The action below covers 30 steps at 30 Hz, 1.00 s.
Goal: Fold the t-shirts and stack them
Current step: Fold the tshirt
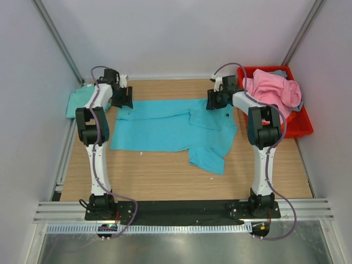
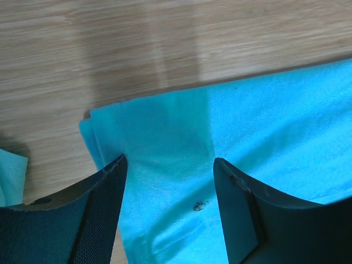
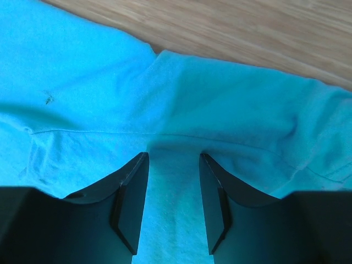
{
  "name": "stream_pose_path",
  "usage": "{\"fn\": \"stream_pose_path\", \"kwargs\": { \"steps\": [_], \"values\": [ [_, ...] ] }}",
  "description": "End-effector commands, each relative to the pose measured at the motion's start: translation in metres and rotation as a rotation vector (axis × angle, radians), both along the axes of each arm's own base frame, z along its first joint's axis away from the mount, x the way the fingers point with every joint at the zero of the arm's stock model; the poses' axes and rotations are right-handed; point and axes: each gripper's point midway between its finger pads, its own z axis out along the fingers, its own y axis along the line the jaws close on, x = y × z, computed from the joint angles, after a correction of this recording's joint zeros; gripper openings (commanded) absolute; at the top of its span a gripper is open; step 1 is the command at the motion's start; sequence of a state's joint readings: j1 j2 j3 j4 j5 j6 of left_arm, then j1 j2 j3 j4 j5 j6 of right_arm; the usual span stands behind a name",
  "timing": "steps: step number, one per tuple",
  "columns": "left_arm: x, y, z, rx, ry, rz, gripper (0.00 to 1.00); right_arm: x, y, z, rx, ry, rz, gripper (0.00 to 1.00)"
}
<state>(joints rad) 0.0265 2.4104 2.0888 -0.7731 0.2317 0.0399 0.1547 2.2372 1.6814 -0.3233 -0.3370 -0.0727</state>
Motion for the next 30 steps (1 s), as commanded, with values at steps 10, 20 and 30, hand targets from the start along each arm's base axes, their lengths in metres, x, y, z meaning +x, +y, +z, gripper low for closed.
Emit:
{"fn": "stream_pose_path", "kwargs": {
  "steps": [10, 20, 30],
  "values": [
    [-0.046, -0.024, 0.197, -0.077, -0.397, -0.026, 0.76, -0.030, -0.027, 0.191, -0.062, -0.482, -0.012, 0.50],
    [-0.168, -0.052, 0.220, -0.254, -0.342, -0.025, 0.99, -0.159, -0.049, 0.190, 0.053, -0.485, -0.181, 0.94],
    [-0.228, -0.031, 0.206, -0.233, -0.470, 0.011, 0.96, -0.255, -0.030, 0.137, -0.127, -0.425, 0.367, 1.00]
  ]
}}
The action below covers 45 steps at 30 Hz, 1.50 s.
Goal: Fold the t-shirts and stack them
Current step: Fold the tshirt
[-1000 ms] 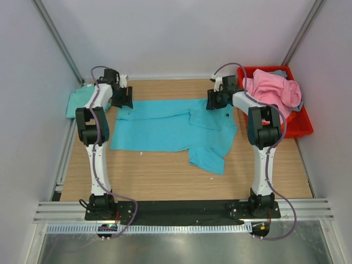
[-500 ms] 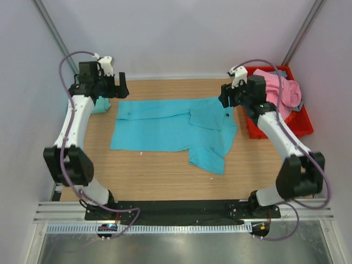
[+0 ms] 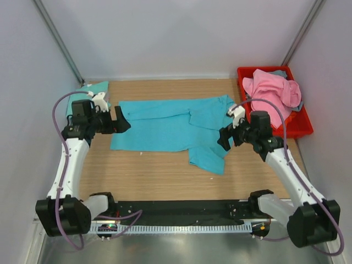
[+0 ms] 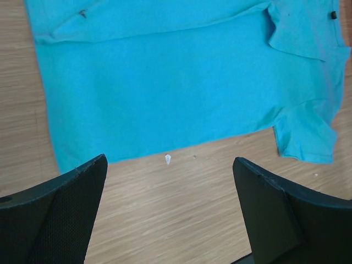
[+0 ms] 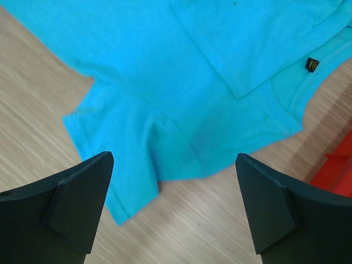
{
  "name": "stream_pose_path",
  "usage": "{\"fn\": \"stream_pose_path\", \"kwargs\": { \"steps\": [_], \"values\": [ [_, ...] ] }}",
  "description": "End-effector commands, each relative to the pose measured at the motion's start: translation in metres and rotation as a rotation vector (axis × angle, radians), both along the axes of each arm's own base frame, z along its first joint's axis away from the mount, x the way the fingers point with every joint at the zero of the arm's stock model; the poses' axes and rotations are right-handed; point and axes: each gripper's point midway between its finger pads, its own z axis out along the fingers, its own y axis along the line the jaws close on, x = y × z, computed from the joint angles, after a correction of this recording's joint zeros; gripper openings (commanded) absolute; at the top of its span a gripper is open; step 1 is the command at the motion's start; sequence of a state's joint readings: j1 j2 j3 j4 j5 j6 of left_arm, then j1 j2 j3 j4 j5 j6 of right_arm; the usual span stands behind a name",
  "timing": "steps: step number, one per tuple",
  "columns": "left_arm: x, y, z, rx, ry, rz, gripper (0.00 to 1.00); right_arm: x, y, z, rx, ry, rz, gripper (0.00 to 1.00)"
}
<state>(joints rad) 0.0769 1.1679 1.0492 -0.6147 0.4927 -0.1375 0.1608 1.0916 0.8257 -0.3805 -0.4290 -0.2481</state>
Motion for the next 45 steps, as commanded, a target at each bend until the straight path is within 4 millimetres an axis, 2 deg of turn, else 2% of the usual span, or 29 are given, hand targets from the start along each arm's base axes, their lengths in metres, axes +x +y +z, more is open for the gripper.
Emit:
{"fn": "stream_pose_path", "kwargs": {
  "steps": [1, 4, 5, 6, 7, 9, 11, 12, 13, 16, 18, 24, 34, 40, 45],
  "values": [
    [0.001, 0.018, 0.023, 0.124, -0.150, 0.029, 0.96, -0.032, -0.009, -0.002, -0.174, -0.165, 0.173, 1.00],
    [-0.005, 0.045, 0.001, 0.291, -0.126, 0.071, 0.97, -0.047, -0.025, -0.025, -0.316, -0.218, 0.229, 1.00],
    [-0.009, 0.052, -0.010, 0.353, -0.115, 0.055, 0.94, -0.057, -0.027, -0.040, -0.346, -0.191, 0.261, 1.00],
    [-0.011, 0.066, -0.016, 0.410, -0.100, 0.099, 0.91, -0.062, -0.028, -0.043, -0.376, -0.215, 0.299, 1.00],
    [-0.014, 0.070, -0.026, 0.436, -0.081, 0.105, 0.91, -0.066, -0.028, -0.052, -0.392, -0.206, 0.323, 0.98],
    [-0.016, 0.079, -0.028, 0.483, -0.103, 0.124, 0.91, -0.074, -0.026, -0.071, -0.413, -0.171, 0.372, 0.96],
    [-0.020, 0.080, -0.037, 0.498, -0.103, 0.122, 0.92, -0.077, -0.022, -0.082, -0.422, -0.163, 0.418, 0.93],
    [-0.021, 0.079, -0.036, 0.497, -0.119, 0.121, 0.97, -0.082, -0.012, -0.084, -0.394, -0.158, 0.469, 0.92],
    [-0.022, 0.077, -0.039, 0.489, -0.117, 0.110, 0.98, -0.087, -0.006, -0.090, -0.375, -0.121, 0.504, 0.91],
    [-0.021, 0.079, -0.040, 0.494, -0.104, 0.118, 0.98, -0.099, 0.016, -0.094, -0.314, -0.054, 0.602, 0.88],
    [-0.022, 0.083, -0.043, 0.508, -0.079, 0.127, 0.98, -0.104, 0.025, -0.098, -0.340, -0.038, 0.657, 0.86],
    [-0.016, 0.086, -0.044, 0.517, -0.056, 0.143, 0.97, -0.116, 0.025, -0.128, -0.407, 0.051, 0.731, 0.81],
    [-0.015, 0.087, -0.054, 0.517, -0.022, 0.134, 0.96, -0.111, 0.014, -0.145, -0.475, 0.044, 0.683, 0.78],
    [-0.015, 0.086, -0.056, 0.511, -0.019, 0.131, 0.95, -0.104, 0.010, -0.155, -0.508, 0.107, 0.659, 0.74],
    [-0.018, 0.086, -0.056, 0.519, -0.028, 0.130, 0.96, -0.099, 0.011, -0.161, -0.519, 0.154, 0.653, 0.58]
  ]
}}
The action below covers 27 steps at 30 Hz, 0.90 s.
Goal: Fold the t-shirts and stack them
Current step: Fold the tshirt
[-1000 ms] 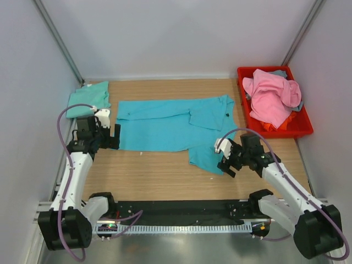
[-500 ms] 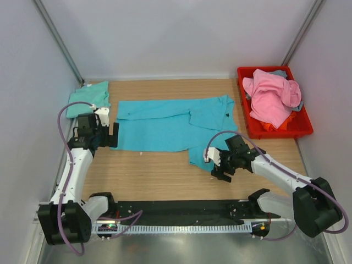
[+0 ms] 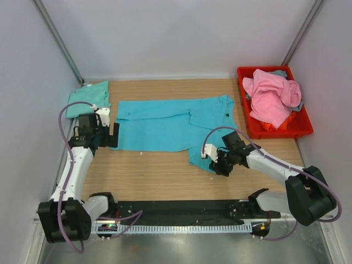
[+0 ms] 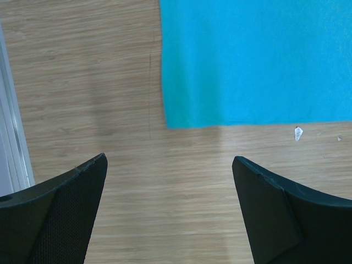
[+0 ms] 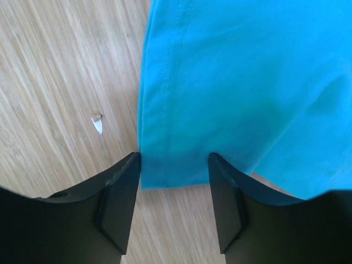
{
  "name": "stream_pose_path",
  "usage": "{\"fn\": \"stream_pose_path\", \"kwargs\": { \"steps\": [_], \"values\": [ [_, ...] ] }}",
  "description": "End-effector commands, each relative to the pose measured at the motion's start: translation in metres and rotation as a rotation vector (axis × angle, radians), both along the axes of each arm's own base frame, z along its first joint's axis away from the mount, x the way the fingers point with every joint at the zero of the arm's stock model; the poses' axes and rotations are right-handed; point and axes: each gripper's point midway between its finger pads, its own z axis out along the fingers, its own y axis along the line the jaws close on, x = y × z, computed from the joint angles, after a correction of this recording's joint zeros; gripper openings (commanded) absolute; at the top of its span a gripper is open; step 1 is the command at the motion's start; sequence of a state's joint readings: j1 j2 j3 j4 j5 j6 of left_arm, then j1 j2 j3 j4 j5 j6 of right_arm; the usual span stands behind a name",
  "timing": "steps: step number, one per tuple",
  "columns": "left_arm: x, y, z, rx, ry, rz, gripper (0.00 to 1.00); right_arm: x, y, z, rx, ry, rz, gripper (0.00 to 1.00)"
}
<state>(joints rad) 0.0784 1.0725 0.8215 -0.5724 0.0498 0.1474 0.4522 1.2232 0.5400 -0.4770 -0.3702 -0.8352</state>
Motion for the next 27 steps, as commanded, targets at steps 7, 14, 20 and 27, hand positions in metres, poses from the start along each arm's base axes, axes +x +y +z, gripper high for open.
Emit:
{"fn": "stream_pose_path", "kwargs": {
  "steps": [7, 14, 20, 27],
  "values": [
    [0.002, 0.010, 0.009, 0.079, -0.016, -0.023, 0.96, 0.006, -0.011, -0.011, -0.083, 0.007, -0.035, 0.47],
    [-0.004, 0.023, 0.007, 0.150, 0.017, -0.007, 0.96, 0.002, -0.015, 0.005, -0.080, -0.014, -0.043, 0.55],
    [0.000, 0.020, 0.009, 0.132, 0.013, -0.007, 0.96, 0.000, -0.017, 0.002, -0.092, 0.009, -0.052, 0.60],
    [-0.004, 0.024, 0.005, 0.152, 0.042, -0.010, 0.96, -0.003, -0.018, -0.010, -0.115, 0.053, -0.043, 0.47]
  ]
}}
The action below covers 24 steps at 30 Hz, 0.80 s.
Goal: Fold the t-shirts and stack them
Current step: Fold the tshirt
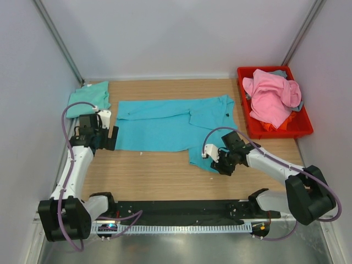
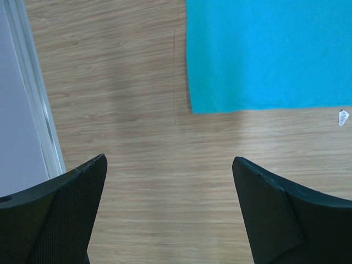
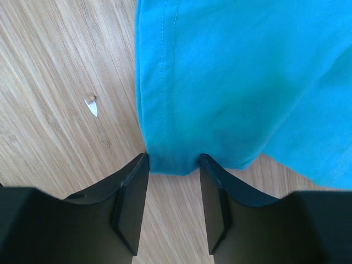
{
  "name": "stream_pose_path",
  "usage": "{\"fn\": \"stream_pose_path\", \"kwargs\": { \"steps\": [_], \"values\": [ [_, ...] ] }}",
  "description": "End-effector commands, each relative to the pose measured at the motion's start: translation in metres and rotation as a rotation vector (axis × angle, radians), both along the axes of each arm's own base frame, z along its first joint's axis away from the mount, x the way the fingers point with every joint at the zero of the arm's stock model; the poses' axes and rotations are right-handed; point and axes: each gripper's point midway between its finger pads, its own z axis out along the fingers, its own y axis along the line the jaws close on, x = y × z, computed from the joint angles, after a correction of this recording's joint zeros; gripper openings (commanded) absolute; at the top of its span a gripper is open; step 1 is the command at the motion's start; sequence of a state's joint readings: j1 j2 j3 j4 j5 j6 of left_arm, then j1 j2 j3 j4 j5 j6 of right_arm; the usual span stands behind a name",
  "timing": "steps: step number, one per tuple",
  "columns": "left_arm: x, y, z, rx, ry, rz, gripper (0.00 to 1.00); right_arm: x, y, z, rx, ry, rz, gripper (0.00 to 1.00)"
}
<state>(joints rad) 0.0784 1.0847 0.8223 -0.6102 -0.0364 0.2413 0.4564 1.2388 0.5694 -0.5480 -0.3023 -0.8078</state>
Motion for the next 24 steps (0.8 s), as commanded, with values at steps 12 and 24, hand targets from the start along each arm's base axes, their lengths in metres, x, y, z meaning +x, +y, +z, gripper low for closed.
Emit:
{"fn": "stream_pose_path", "kwargs": {
  "steps": [12, 24],
  "values": [
    [-0.008, 0.017, -0.016, 0.008, 0.157, 0.024, 0.93, 0.011, 0.004, 0.027, 0.012, -0.037, -0.010, 0.08],
    [0.023, -0.004, -0.051, -0.174, 0.325, -0.009, 0.59, 0.015, 0.011, 0.048, 0.072, -0.074, -0.048, 0.08]
  ]
}}
